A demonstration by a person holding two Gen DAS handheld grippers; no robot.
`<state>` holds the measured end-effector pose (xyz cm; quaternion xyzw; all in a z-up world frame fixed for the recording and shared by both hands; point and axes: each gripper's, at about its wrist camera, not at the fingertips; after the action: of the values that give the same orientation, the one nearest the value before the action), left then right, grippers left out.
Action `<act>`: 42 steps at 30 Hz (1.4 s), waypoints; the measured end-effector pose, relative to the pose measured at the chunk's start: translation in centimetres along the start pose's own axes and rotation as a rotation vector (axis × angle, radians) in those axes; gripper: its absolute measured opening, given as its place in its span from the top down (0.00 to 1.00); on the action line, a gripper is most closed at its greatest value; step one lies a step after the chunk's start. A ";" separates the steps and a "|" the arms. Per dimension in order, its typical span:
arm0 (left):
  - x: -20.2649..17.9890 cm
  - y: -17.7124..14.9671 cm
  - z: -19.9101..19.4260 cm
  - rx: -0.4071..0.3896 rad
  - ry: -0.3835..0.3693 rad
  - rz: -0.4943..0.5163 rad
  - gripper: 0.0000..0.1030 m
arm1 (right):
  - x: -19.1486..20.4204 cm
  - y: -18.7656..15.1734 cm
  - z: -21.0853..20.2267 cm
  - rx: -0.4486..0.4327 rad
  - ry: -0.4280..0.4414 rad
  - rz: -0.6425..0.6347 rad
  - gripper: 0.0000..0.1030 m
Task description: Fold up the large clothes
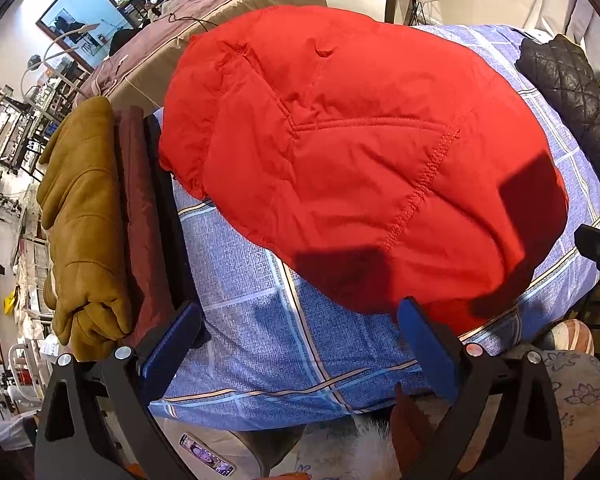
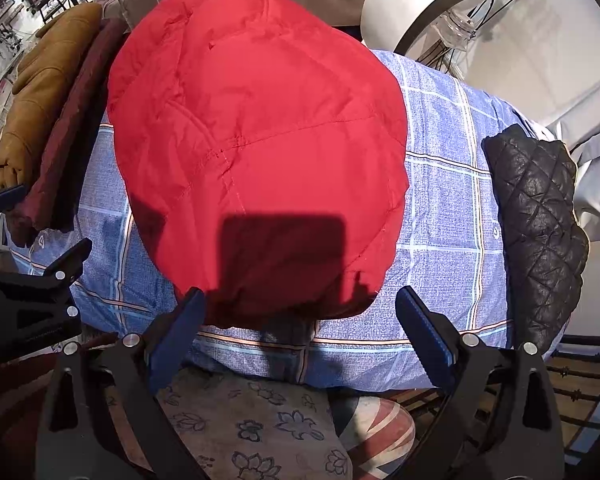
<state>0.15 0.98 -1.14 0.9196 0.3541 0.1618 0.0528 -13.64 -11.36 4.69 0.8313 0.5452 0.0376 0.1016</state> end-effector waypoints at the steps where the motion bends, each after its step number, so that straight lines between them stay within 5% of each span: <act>1: 0.0 0.0 0.0 0.002 -0.001 0.000 0.06 | 0.0 0.0 0.1 0.001 0.001 0.000 0.09; 42: -0.1 -0.1 0.7 0.023 -0.011 0.001 0.06 | 0.3 0.1 0.7 0.031 0.006 -0.007 0.09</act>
<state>0.21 0.99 -1.82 0.9212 0.3552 0.1528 0.0439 -13.36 -11.22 3.99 0.8307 0.5490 0.0312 0.0870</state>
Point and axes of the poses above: each gripper's, at about its wrist camera, not at the fingertips, and z roughly the way its jaws point, x to its left, y to its top, and after that the axes turned 8 degrees about z, right-handed
